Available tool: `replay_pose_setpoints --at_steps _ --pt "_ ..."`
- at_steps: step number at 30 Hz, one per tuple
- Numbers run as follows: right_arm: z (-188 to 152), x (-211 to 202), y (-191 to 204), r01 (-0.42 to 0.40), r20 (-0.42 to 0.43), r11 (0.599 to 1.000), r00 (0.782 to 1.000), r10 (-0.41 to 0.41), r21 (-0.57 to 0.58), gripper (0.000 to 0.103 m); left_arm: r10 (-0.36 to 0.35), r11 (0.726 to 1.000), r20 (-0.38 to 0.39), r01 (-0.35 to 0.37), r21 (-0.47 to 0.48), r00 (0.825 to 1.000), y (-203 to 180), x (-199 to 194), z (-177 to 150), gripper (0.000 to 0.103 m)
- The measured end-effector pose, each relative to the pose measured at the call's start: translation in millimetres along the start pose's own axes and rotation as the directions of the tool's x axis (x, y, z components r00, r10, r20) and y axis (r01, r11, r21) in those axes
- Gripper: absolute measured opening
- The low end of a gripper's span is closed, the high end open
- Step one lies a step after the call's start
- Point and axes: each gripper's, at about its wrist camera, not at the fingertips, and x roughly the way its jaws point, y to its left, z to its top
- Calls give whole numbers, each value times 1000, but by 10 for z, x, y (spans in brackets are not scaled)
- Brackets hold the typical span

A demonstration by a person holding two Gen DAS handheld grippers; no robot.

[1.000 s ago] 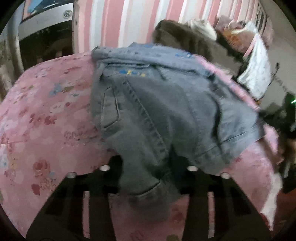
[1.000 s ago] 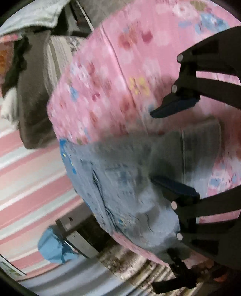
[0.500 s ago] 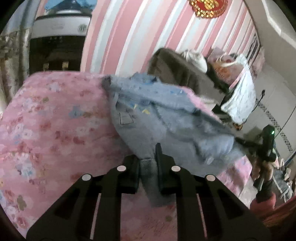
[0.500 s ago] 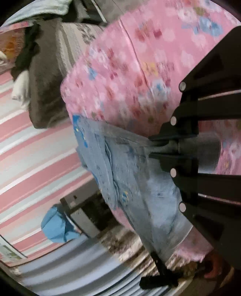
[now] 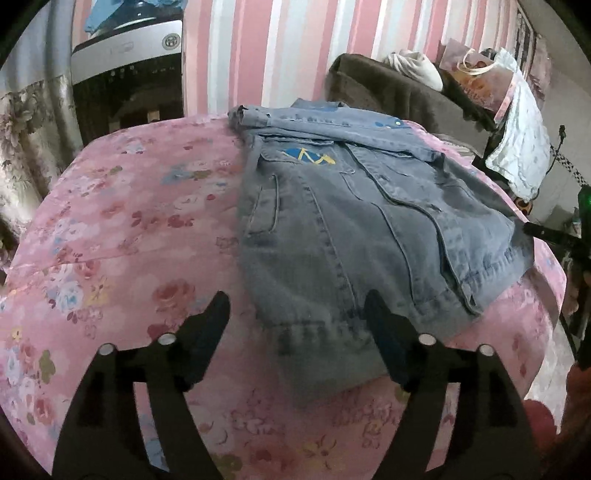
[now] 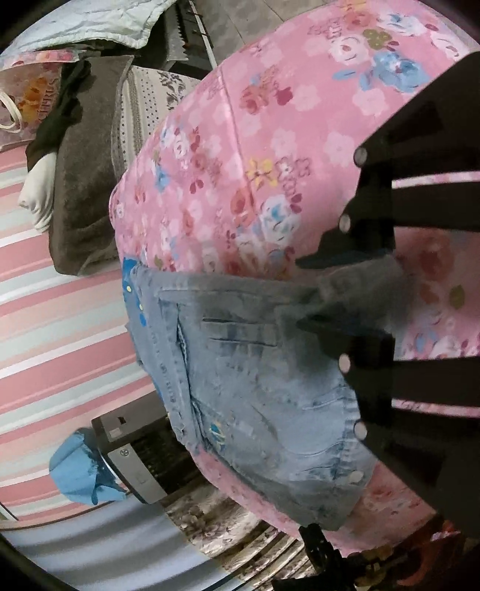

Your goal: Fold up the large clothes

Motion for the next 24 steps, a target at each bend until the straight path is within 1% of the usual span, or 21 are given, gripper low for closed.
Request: replay_pose_setpoints --at_steps 1,2,5,9,11,13,15,16,21,24 --pt "-37 -19 -23 6 4 1000 1000 -6 -1 39 5 1000 7 -5 4 1000 7 -22 -30 87" --pt "-72 -32 -48 8 6 1000 1000 -8 -1 42 11 1000 13 -11 11 1000 21 -48 -77 88" --pt "-181 -70 -118 15 -1 1000 1000 -15 -1 43 10 1000 6 -10 9 1000 54 -75 -184 88" --pt "-321 -149 -138 50 -4 998 999 -50 -23 43 22 1000 -15 -22 8 1000 77 -79 -356 88" --pt "-375 -180 -162 53 -5 998 999 -53 -18 43 23 1000 -18 -22 11 1000 85 -89 -429 88" --pt "-438 -189 -190 46 -12 999 999 -46 -6 43 58 998 -30 -57 34 998 60 -64 -479 88" --pt "-498 -187 -190 52 -19 999 998 -52 -8 43 96 994 -30 -94 56 995 19 -32 -484 88" --pt "-523 -189 -177 54 -21 998 998 -54 -15 43 101 993 -30 -99 60 994 -1 -20 -485 87" --pt "-543 -165 -78 68 -18 996 997 -70 -65 43 103 993 -65 -99 66 993 -63 104 -364 84" --pt "-496 -90 -7 65 -24 993 997 -68 -101 43 111 992 -39 -108 71 993 -93 91 -263 84"
